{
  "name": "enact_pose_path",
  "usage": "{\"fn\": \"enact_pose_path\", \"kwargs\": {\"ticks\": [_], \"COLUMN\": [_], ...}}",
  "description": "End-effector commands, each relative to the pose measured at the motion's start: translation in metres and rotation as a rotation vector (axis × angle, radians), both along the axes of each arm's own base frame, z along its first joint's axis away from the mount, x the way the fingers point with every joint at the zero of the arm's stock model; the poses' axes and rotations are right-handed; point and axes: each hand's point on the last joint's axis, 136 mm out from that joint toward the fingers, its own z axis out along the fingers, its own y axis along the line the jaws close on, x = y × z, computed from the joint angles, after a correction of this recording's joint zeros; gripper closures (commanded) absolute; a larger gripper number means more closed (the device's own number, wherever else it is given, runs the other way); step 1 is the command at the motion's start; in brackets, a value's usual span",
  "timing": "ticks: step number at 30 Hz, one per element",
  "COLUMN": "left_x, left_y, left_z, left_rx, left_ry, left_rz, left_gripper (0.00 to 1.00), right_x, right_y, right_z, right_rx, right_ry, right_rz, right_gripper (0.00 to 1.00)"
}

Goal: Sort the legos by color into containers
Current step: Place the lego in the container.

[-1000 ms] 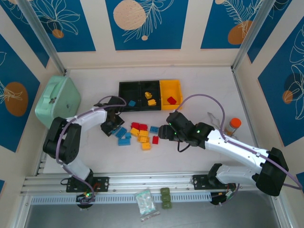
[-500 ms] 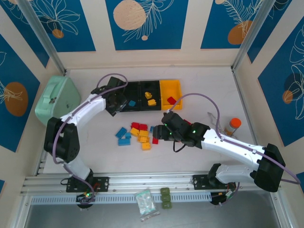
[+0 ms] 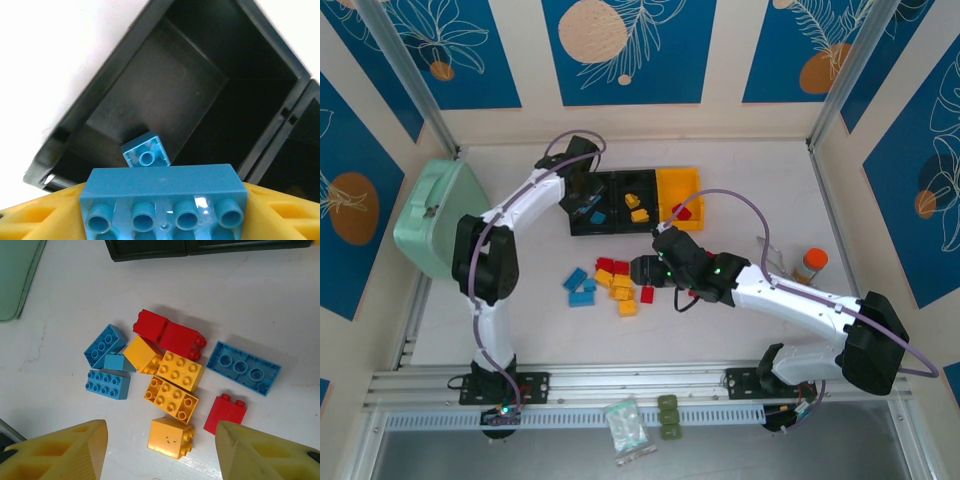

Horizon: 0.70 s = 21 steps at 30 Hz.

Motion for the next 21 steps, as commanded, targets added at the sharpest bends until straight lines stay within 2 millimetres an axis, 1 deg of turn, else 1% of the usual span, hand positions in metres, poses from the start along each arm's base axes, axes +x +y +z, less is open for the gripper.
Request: {"fn": "enact_pose_path", "kwargs": {"ticks": [1,3,6,10,13,16,19,21], "left_x": [0.001,0.003,0.005,0.004,0.002,-0.005,-0.019,-0.034], "left_y": [0.000,-0.003,-0.005,-0.006,-0.007,-0.011,-0.015,-0.015], "left_z": [-0.010,-0.015,-0.018,-0.013,0.000,0.020,0.039,0.048], "left_rx": [0.025,0.025,0.031,0.037,0.036,0.029,0.006,-0.001], "left_ry": [0.052,0.061,0.071,0.060,0.034,-0.011,-0.060,-0.087], "left_rz": [-0.010,-0.012,-0.017,-0.030,-0.043,-0.081,-0.140,-0.202], "left_gripper": [0.31,0.29,0.22,0.18,0.18,0.18,0.18,0.18], "right_x": [0.004,0.004,0.003,0.002,0.002,-0.001,-0.005,-0.009], "right_y": [0.006,0.003,0.000,-0.002,-0.002,-0.004,-0.008,-0.013], "right_z": [0.012,0.011,0.011,0.012,0.012,0.011,0.008,0.006], "right_rx": [0.039,0.040,0.043,0.046,0.047,0.046,0.035,0.022], "right_ry": [-0.018,-0.015,-0.014,-0.014,-0.014,-0.010,0.000,0.003], "right_rz": [0.011,0.002,-0.004,-0.006,-0.007,-0.008,-0.009,-0.005], "right_gripper": [0.41,0.41,0.41,0.41,0.41,0.41,0.41,0.41]}}
